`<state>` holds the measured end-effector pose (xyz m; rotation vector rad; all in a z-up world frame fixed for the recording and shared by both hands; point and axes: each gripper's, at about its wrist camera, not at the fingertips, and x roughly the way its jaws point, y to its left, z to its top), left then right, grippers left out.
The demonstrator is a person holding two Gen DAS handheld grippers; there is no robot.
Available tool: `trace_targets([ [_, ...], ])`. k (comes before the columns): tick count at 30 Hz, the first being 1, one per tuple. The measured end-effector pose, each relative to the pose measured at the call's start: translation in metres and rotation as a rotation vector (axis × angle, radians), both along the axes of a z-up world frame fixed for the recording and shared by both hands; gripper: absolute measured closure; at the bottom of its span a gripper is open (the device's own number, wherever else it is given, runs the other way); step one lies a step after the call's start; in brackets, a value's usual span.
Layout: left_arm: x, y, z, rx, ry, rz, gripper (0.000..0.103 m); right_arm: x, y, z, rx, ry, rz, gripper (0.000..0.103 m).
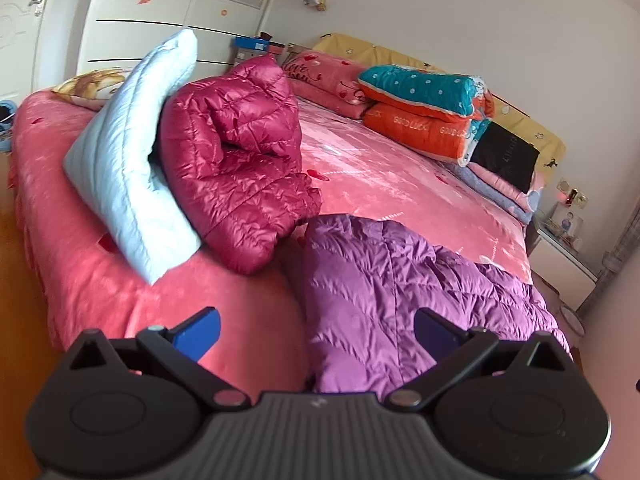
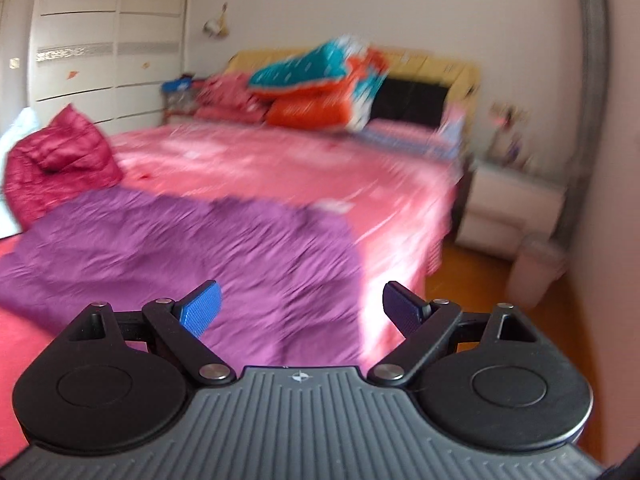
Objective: Fold large clothes
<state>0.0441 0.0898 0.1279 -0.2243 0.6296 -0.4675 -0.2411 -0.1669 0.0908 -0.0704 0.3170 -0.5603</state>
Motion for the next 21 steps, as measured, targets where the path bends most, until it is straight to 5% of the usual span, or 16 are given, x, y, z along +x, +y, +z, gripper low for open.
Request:
trace_targets([
  [7, 0.049, -0.020, -0.027, -0.088, 0.077, -0.102, 0.001, 0.023, -0.068, 0.003, 0.083, 0.011, 0.023, 0.000],
  [14, 0.094, -0.033, -0.056, -0.214, 0.141, -0.162, 0.001, 0.065, -0.174, -0.029, 0.473, -0.006, 0.130, 0.000],
  [21, 0.129, -0.040, -0.084, -0.348, 0.241, -0.206, 0.001, 0.104, -0.238, -0.072, 0.727, -0.043, 0.189, 0.000],
])
